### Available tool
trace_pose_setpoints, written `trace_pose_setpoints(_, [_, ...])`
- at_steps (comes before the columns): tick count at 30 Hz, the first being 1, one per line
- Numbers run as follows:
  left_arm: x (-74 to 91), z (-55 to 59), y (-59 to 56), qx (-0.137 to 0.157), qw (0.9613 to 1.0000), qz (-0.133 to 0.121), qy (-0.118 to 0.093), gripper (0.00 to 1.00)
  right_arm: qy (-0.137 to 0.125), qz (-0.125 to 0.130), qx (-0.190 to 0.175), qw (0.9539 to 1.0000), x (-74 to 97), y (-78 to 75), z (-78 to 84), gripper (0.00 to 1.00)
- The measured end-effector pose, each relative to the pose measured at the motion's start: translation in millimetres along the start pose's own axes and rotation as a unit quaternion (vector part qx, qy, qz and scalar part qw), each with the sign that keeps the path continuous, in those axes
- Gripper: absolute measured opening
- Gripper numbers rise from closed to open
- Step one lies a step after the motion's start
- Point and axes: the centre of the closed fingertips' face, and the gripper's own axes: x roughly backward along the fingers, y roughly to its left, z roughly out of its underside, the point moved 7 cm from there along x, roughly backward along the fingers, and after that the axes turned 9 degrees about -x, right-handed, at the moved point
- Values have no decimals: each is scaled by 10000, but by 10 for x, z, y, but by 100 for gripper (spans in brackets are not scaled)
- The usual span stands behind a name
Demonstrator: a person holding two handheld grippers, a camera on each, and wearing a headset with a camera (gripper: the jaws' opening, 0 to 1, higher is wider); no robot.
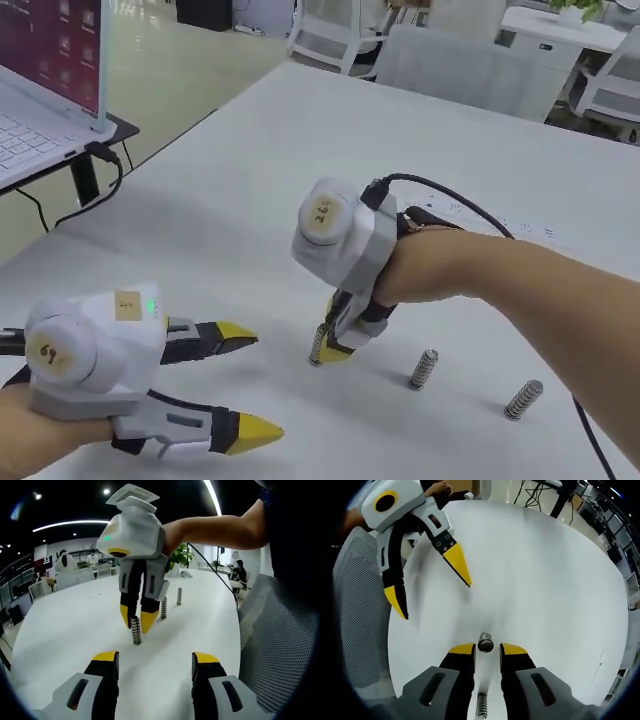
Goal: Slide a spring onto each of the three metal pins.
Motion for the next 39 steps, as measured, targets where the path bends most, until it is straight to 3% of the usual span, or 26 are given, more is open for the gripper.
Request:
trace_pose_setpoints(7, [-14, -32, 7, -6, 10000, 3, -15, 54, -126, 79, -72, 9999, 119, 22, 60, 18])
trace_pose_setpoints(13, [-17, -61, 21, 1, 10000, -16, -43, 55, -466, 75, -236, 9986, 252, 92, 104, 18])
trace_pose_setpoints(25, [-19, -115, 12, 0, 10000, -37, -65, 55, -851, 167, -441, 9953, 381, 263, 260, 20])
trace_pose_setpoints(31, [-5, -133, -3, 46, 9999, -83, -118, 56, -1355, 144, -758, 9878, 476, 355, 321, 21])
trace_pose_setpoints(37, [-27, -165, -43, 52, 9999, -53, -118, 56, -1515, 199, -979, 9834, 496, 437, 494, 22])
trace_pose_setpoints(39, [-37, -180, -51, 56, 9999, -53, -125, 56, -1655, 168, -1121, 9797, 506, 473, 550, 22])
